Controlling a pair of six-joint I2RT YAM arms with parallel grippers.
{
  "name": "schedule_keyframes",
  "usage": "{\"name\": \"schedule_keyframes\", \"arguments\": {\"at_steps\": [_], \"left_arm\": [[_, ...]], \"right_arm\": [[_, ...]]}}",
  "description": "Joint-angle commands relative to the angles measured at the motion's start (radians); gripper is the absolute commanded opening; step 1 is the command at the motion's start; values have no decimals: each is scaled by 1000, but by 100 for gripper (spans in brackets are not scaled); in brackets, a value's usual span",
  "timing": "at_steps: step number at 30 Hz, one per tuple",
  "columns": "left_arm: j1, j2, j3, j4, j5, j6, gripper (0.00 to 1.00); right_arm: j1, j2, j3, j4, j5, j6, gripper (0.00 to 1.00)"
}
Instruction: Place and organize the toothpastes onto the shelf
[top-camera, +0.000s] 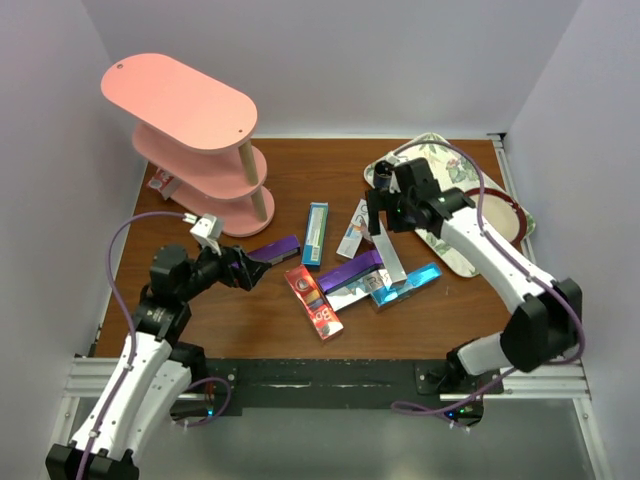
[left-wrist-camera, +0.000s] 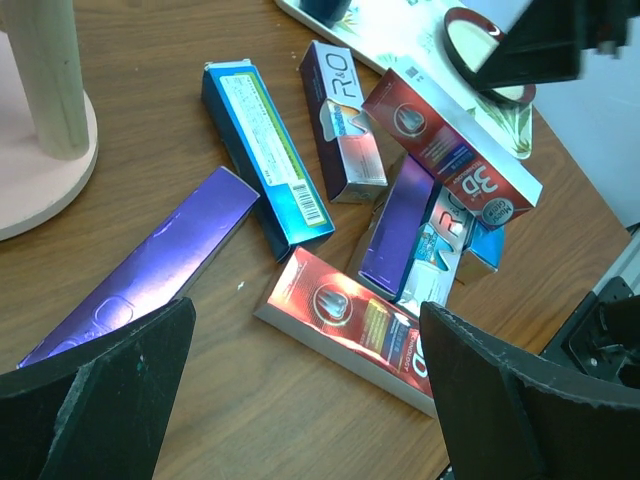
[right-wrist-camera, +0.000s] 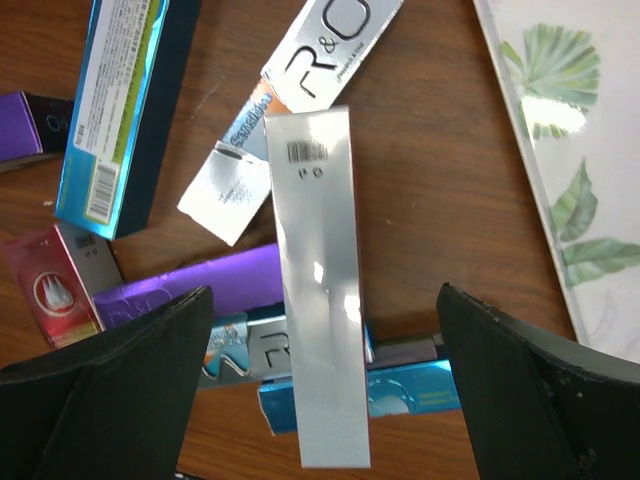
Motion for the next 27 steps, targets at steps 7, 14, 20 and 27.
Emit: {"name": "schedule_keyframes", "arguments": {"at_steps": [7,14,20,27], "left_arm": [[-7,4,10,67,41,16,100],[-13,64,4,76,64,4,100],[-25,147,7,85,70,-15,100],[-246,223,30,117,-87,-67,100]], "right_arm": [[29,267,198,-47,58,21,94],[29,370,238,-47,29,64,84],[29,411,228,-41,42,77,70],[29,338,148,10,34,120,39]]}}
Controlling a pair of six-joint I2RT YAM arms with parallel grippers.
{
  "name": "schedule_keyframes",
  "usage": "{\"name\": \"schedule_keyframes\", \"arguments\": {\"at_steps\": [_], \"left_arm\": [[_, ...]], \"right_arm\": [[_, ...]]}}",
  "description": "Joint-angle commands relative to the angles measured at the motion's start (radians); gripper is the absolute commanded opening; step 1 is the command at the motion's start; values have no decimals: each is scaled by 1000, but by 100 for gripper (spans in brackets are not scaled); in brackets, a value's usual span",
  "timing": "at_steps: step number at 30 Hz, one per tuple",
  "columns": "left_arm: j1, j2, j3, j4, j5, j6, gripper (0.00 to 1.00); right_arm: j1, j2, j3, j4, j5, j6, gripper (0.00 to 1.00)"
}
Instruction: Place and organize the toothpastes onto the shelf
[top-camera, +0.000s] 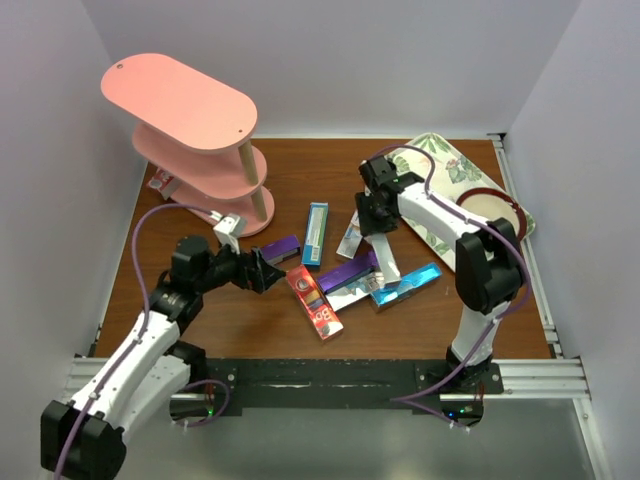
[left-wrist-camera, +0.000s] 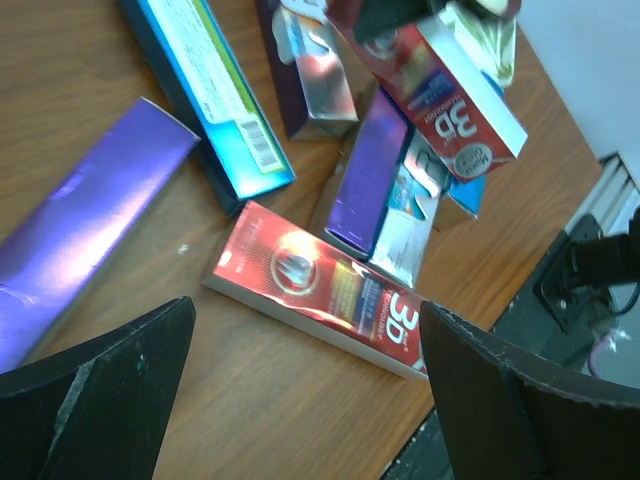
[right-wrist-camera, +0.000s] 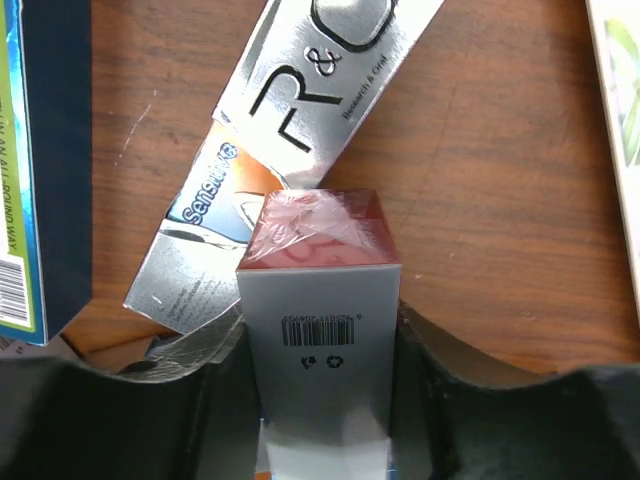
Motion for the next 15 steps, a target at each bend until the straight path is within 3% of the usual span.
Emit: {"name": "schedule_keyframes", "arguments": {"at_steps": [1,8,15], "left_arm": [[-176,67,41,62,-145,-62,100],[-528,201,141,170,-505,-143,100],[-702,258,126,393,-725,-205,100]], "right_arm": [[2,-98,-62,48,1,63,34],[-26,-309,-222,181,-45,228,18],[-55,-555,-470,387,-65,445,17]]}}
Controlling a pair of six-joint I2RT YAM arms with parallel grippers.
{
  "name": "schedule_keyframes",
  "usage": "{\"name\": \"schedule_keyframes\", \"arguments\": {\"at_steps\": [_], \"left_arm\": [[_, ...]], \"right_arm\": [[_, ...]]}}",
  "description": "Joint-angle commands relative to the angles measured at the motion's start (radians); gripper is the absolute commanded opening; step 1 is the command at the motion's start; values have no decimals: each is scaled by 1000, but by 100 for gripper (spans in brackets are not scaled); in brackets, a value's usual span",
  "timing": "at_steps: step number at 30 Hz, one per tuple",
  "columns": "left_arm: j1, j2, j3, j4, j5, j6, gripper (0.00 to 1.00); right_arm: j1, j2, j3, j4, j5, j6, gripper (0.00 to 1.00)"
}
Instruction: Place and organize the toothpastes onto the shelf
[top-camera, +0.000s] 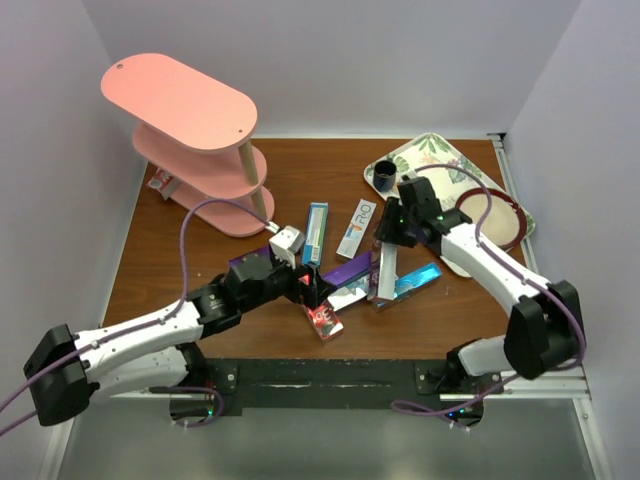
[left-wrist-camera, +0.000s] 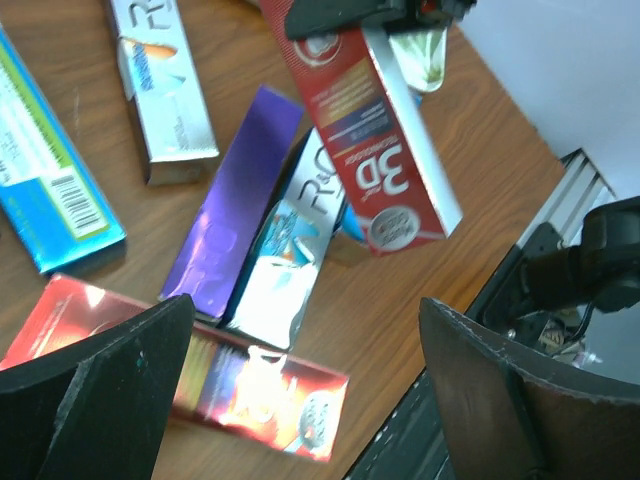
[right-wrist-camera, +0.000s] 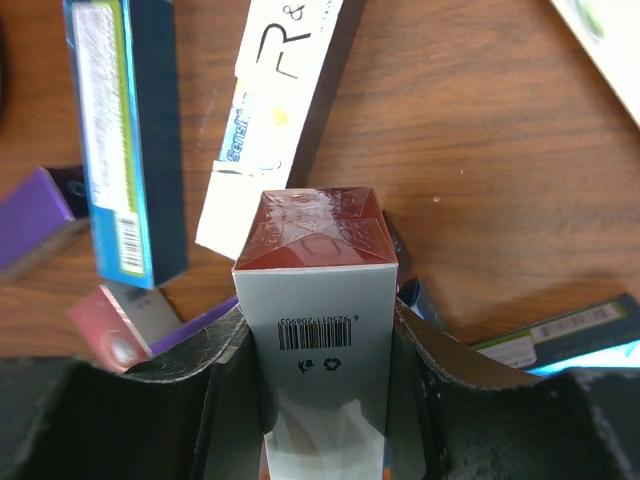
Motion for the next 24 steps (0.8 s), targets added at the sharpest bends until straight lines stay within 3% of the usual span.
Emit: {"name": "schedule_keyframes", "arguments": {"at_steps": [1,9,18,24], "left_arm": [[-94,47,43,228,-210,-40,100],[-249,233,114,333,-293,-32,100],[-279,286,79,506,-313,-80,100],[-294,317,53,500,-409,-161,100]], "right_arm": [[-6,-150,-104,179,-7,215,17],[-9,-317,-212,249,-26,344,17],[-9,-395,-290,304,-40,473,17],[-9,-417,-321,338,-82,537,17]]}}
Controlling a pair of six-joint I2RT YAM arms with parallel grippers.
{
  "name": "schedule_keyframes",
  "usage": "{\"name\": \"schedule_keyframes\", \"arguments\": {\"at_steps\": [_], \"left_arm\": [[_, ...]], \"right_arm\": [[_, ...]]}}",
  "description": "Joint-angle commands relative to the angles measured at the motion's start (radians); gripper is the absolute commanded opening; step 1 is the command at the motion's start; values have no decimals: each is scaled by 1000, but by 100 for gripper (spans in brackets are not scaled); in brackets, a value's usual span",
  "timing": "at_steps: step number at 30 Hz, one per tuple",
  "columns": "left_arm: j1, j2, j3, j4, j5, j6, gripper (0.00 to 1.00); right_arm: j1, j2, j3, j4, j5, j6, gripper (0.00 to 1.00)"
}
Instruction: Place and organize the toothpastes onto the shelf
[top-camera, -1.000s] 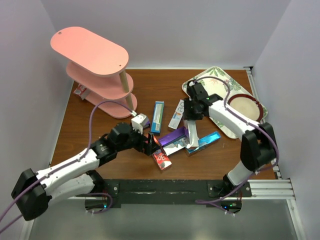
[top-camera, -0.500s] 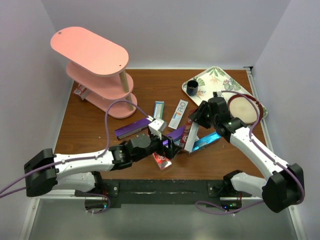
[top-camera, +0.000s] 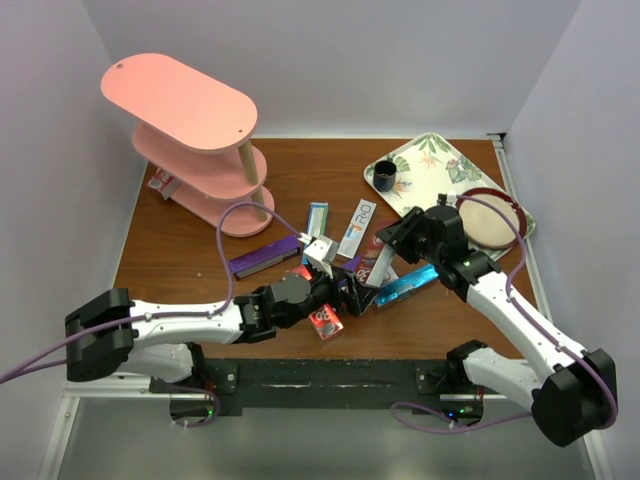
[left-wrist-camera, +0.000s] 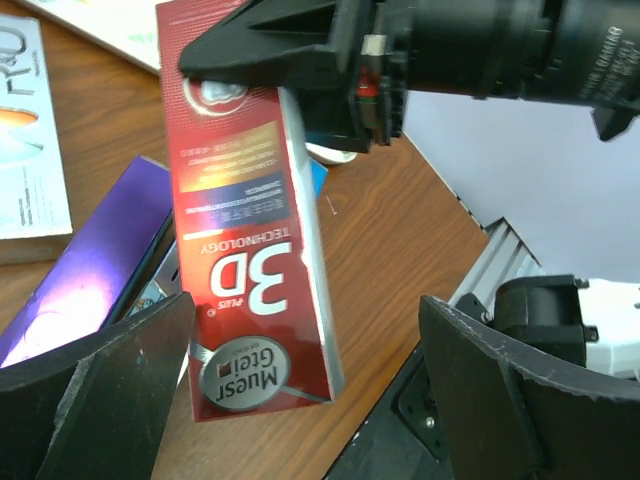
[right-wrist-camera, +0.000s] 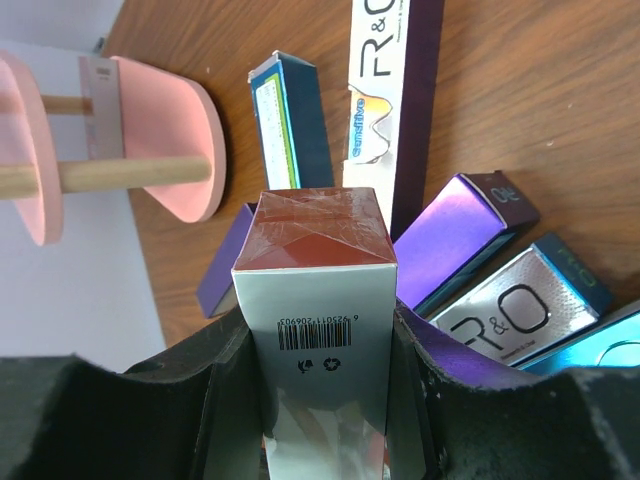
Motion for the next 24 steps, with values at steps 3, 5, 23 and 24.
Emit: {"name": "schedule_keyframes", "arguments": {"at_steps": [3,5,23,24], "left_arm": [[-17,14,-42,76,-157,-115,100],[-17,15,-44,72,-174,-130,100],[-31,74,-66,140,-173,-250,89],[-32,81,-66,147,-173,-245,87]], "right_arm": [[-1,-30,-9,98,-45,90,18],[1,-33,-12,100,-47,93,18],[-1,-32,-32,126,-47,119,18],[-1,-32,-34,129,-47,119,18]]}}
